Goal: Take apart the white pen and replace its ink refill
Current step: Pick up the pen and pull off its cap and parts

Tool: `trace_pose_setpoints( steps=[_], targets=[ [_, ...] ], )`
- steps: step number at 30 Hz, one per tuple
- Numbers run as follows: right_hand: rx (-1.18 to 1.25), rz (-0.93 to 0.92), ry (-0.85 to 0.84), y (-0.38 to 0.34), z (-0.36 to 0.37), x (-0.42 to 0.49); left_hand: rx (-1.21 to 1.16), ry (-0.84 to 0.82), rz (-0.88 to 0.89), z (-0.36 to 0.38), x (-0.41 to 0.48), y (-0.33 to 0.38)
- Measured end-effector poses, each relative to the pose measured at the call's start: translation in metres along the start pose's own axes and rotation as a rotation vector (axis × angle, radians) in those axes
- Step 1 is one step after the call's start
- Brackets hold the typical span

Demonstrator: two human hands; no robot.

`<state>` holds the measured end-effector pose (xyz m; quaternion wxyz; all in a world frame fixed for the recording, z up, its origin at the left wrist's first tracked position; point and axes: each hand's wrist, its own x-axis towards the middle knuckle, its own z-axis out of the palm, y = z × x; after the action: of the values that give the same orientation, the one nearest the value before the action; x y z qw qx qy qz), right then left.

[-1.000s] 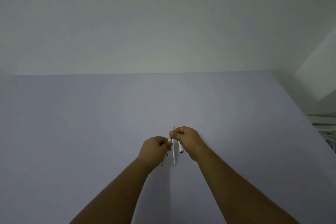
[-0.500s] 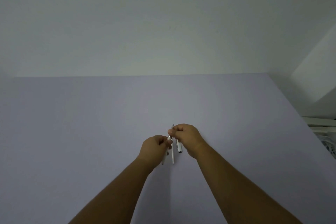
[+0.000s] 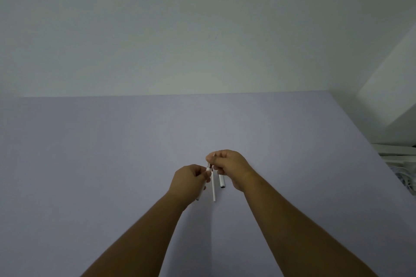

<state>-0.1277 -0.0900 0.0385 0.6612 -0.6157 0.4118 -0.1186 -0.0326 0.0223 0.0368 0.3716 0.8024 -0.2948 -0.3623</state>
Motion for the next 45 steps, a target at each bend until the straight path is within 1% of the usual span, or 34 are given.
trace_pose_setpoints(
  steps=[2,7,11,16,20,25,26,29,31,34,39,42,45],
  targets=[
    [-0.053,0.005,0.037,0.002,0.000,-0.001,0.038,-0.001,0.003,0.001,0.000,0.000],
    [0.020,0.008,-0.061,0.003,-0.004,-0.002,0.073,0.002,0.004,0.002,-0.002,-0.003],
    [-0.054,0.041,0.015,0.006,-0.001,-0.005,0.091,0.008,0.023,0.004,-0.005,-0.004],
    [0.039,-0.002,-0.060,0.008,-0.002,-0.005,0.130,0.020,0.039,0.003,-0.008,-0.005],
    [-0.051,0.017,0.023,0.008,0.003,-0.006,0.125,0.023,0.045,0.004,-0.008,-0.004],
    [0.056,-0.002,-0.054,0.005,0.002,-0.007,0.119,0.034,0.055,0.003,-0.010,-0.003],
    [0.035,0.003,-0.050,0.006,0.002,-0.007,0.120,0.035,0.058,0.003,-0.010,-0.002],
    [-0.026,0.014,0.034,0.005,0.004,-0.009,0.133,0.023,0.062,0.004,-0.010,-0.002],
    [-0.012,0.005,0.022,0.004,0.002,-0.008,0.139,0.015,0.059,0.005,-0.010,-0.002],
    [0.031,0.000,-0.047,0.005,0.000,-0.007,0.141,0.025,0.055,0.004,-0.009,-0.003],
    [-0.023,0.024,0.033,0.004,0.001,-0.009,0.163,0.030,0.067,0.005,-0.008,-0.003],
    [0.017,0.011,-0.029,0.003,-0.002,-0.007,0.173,0.032,0.067,0.005,-0.007,-0.004],
    [0.022,0.033,-0.007,-0.001,-0.001,-0.009,0.168,0.043,0.070,0.004,-0.007,-0.005]
  ],
)
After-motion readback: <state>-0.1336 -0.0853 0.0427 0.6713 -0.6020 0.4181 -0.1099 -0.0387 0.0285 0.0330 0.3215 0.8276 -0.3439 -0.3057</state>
